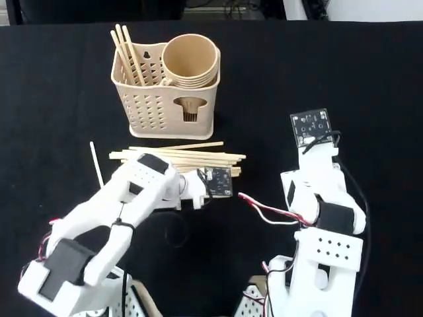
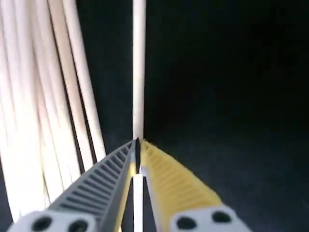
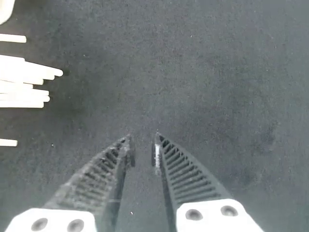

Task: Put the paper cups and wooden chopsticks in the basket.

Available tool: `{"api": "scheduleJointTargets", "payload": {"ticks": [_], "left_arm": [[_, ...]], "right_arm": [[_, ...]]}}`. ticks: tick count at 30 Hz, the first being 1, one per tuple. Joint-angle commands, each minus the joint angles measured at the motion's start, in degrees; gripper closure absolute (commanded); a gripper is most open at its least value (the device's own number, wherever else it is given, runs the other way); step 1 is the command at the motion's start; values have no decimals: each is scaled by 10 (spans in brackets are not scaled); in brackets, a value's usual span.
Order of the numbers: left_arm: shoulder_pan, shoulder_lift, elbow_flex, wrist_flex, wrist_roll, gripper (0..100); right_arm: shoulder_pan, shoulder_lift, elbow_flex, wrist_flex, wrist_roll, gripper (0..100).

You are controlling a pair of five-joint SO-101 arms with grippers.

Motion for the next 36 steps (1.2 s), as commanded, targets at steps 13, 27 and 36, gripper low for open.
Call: {"api": "scheduleJointTargets", "payload": {"ticks": [13, 27, 36], "left_arm": [[8, -562, 163, -51, 184, 964], [23, -175, 64, -112, 23, 866], [15, 79, -134, -90, 47, 835]], "right_arm": [[-7, -1, -4, -12, 4, 920], [-7, -1, -4, -10, 4, 920], [-4, -2, -6, 2, 4, 920]]}}
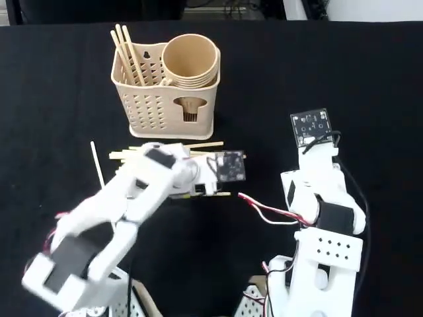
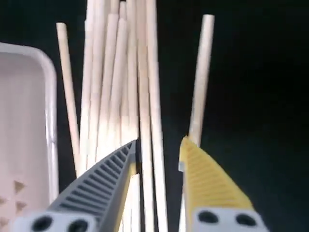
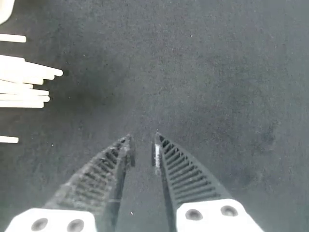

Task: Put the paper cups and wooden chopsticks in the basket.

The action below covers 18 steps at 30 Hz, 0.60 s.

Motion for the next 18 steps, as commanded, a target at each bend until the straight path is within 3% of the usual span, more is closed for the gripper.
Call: {"api": "scheduleJointTargets", "payload": {"ticks": [1, 7, 11, 18], "left_arm": [[-14, 20, -55, -1, 18, 825], [-22, 19, -52, -22, 12, 811], [-22, 46, -44, -25, -31, 811], [-29, 150, -141, -1, -13, 816]], "right_arm": [[-4, -2, -7, 8, 4, 920], [-4, -3, -12, 13, 5, 920], [-4, -3, -12, 11, 5, 920], [-4, -3, -10, 10, 6, 920]]}}
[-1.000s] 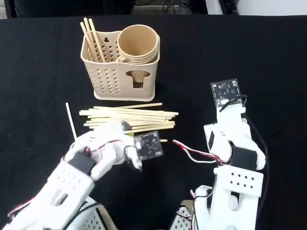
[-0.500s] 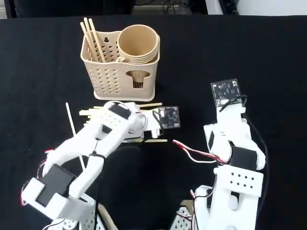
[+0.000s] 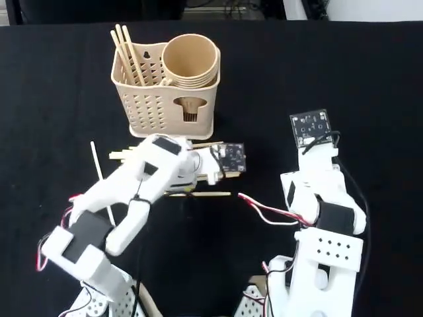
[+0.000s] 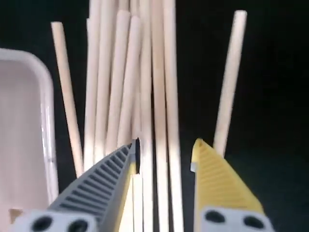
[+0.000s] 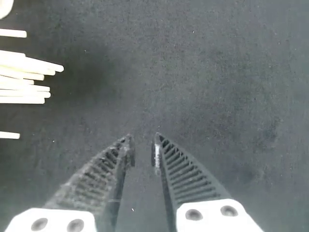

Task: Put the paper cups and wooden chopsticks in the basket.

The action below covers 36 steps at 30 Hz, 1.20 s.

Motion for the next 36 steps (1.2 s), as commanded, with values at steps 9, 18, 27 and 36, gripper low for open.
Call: {"api": "scheduleJointTargets", "payload": {"ticks": [9, 18, 27, 36], "left_arm": [[-10, 52, -78, 35, 8, 948], [6, 47, -60, 35, 10, 971], [5, -85, 17, 33, 14, 972], [5, -282, 109, 34, 88, 971]], "right_arm": [[-5, -3, -10, 1, 6, 920], [-4, -3, -9, 0, 6, 920], [-4, -3, -9, 0, 6, 920], [-4, -2, -9, 0, 6, 920]]}}
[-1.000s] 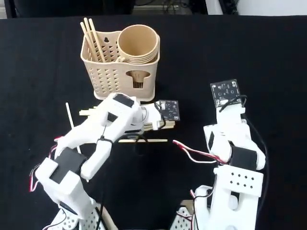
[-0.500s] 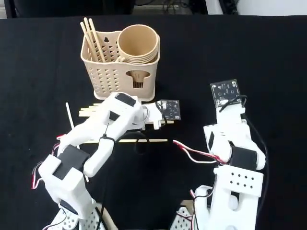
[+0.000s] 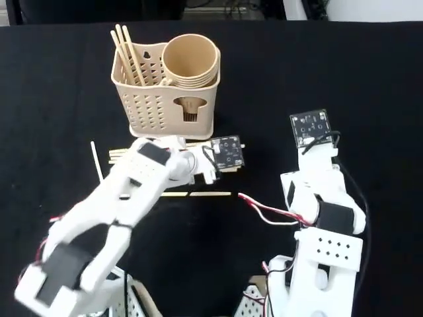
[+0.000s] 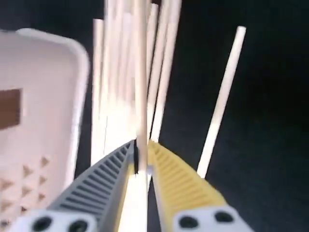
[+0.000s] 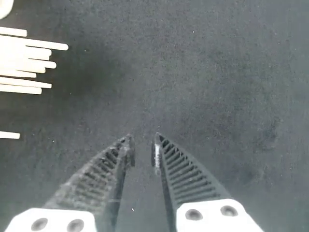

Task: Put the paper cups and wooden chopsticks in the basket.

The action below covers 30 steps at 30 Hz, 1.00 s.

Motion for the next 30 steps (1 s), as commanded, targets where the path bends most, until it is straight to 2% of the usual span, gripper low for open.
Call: {"api": "scheduleJointTargets", "payload": {"ticks": [1, 5, 8, 13, 15, 18, 22, 25, 27, 30], "left_arm": [[2, -83, 17, 1, 18, 971], [-17, -162, 33, 1, 39, 971], [-31, -242, 34, 2, 82, 971], [-34, -418, 33, -5, 251, 971], [-52, -494, 35, -38, 334, 971], [-98, -597, 53, -145, 432, 971], [-166, -638, 109, -352, 499, 971], [-201, -587, 146, -527, 543, 971], [-217, -524, 152, -614, 591, 971], [-240, -410, 102, -651, 662, 971]], "right_arm": [[-4, -2, -9, 0, 6, 920], [-4, -2, -9, 0, 6, 920], [-4, -2, -9, 0, 6, 920], [-4, -2, -9, 0, 6, 920], [-4, -2, -9, 0, 6, 920], [-4, -2, -9, 0, 6, 920], [-4, -2, -9, 0, 6, 920], [-4, -2, -9, 0, 6, 920], [-5, -2, -8, 0, 6, 920], [-5, -2, -8, 0, 6, 920]]}}
